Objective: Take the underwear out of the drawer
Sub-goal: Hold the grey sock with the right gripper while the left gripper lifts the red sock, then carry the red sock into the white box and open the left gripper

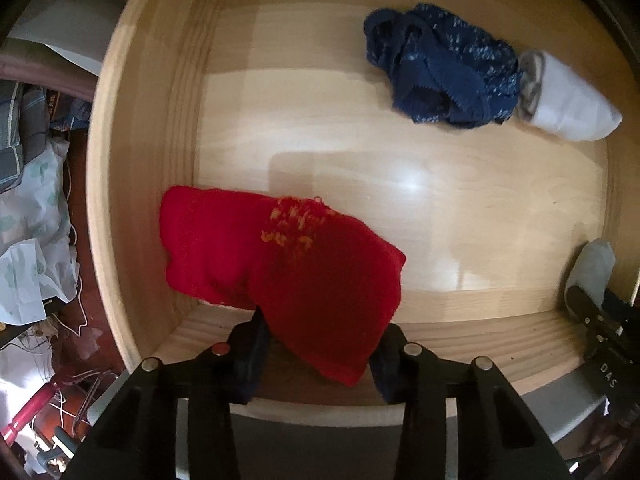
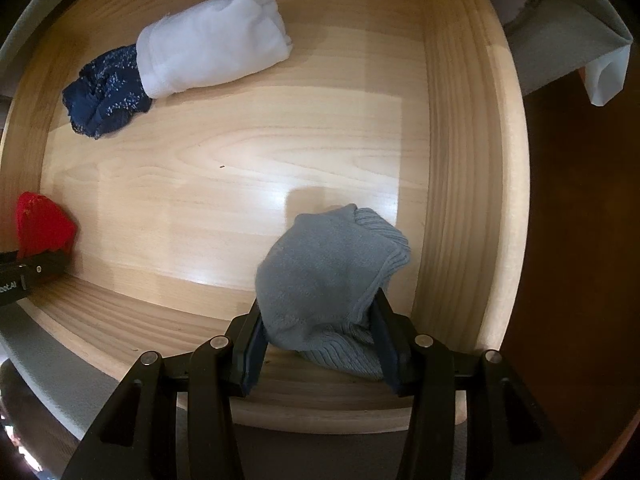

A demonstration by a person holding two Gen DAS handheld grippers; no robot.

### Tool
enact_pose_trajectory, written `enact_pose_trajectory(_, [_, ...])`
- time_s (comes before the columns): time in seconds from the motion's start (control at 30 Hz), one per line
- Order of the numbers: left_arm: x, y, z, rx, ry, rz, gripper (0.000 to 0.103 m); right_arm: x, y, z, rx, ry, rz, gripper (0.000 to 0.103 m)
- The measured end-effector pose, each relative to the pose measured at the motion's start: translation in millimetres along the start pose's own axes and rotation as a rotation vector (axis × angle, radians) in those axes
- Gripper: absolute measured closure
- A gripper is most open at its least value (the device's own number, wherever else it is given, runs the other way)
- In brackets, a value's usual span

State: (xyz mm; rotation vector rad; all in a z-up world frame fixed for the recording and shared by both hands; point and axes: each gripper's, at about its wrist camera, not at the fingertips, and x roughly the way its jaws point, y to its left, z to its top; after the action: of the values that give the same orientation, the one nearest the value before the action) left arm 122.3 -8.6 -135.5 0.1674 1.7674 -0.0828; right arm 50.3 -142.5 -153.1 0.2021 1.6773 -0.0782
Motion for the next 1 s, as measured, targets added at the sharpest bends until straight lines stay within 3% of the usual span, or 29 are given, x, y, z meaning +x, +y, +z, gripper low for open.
enact_pose_trajectory(0.57, [-67,-14,-20,0.060,-0.134,0.000,0.061,-1,-1,-1,-0.001,-0.003,0.004,0.057])
enact_pose_trajectory(1.0, [-166,-26,-58,0.168,-0.325,-0.046,0.061,0,-2,0,-0.004,-0.001,-0.001,0.057])
